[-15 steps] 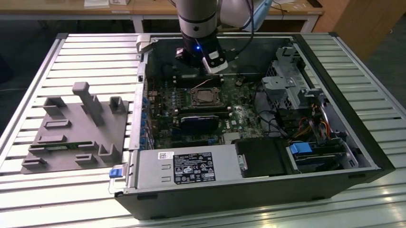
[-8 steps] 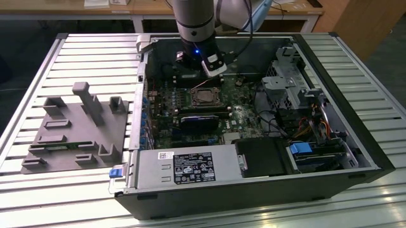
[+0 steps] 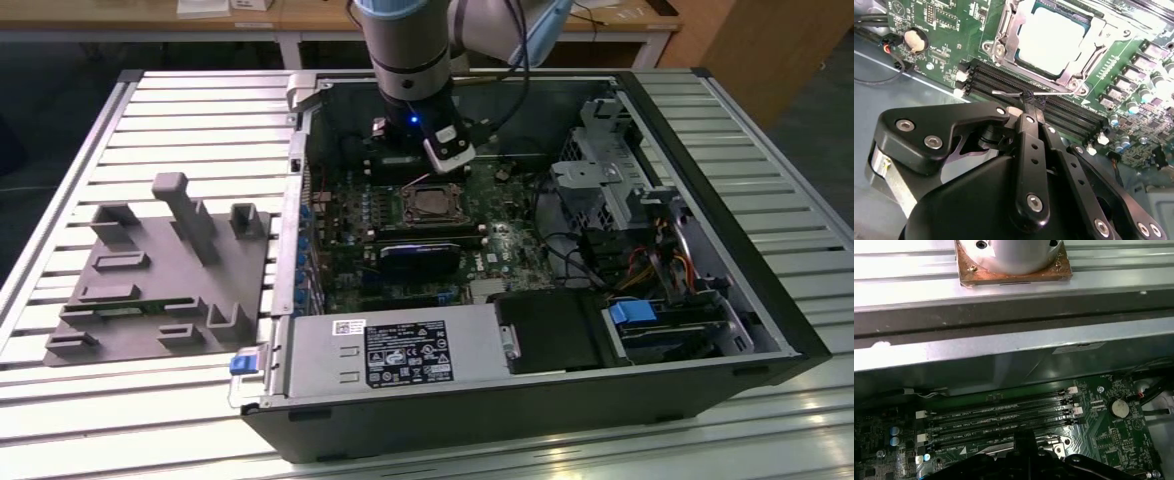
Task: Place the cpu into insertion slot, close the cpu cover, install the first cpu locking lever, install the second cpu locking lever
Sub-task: 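Install the first cpu locking lever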
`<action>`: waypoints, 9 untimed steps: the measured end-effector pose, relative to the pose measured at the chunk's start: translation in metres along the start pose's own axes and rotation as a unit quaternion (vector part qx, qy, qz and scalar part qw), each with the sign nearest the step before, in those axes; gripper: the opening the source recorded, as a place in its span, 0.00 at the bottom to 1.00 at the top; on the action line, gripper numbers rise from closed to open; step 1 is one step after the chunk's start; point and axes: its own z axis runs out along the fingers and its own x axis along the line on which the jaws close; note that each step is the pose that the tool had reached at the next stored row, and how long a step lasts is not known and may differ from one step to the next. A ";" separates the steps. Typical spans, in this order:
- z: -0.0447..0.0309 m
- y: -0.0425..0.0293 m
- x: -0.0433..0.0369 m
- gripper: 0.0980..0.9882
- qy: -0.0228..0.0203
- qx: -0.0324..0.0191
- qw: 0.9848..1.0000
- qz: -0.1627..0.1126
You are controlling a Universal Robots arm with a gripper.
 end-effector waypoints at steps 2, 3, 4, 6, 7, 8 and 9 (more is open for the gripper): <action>0.0020 -0.0005 0.0000 0.01 0.000 0.000 1.000 0.000; 0.0027 -0.0006 -0.0003 0.01 0.000 0.000 1.000 0.000; 0.0032 -0.0006 -0.0009 0.01 0.000 0.000 1.000 0.000; 0.0043 -0.0003 -0.0027 0.01 0.000 0.000 1.000 0.001; 0.0048 0.0000 -0.0036 0.01 0.000 0.000 1.000 0.001; 0.0052 0.0003 -0.0044 0.01 0.000 0.000 1.000 0.001; 0.0054 0.0006 -0.0048 0.01 0.000 0.000 1.000 0.001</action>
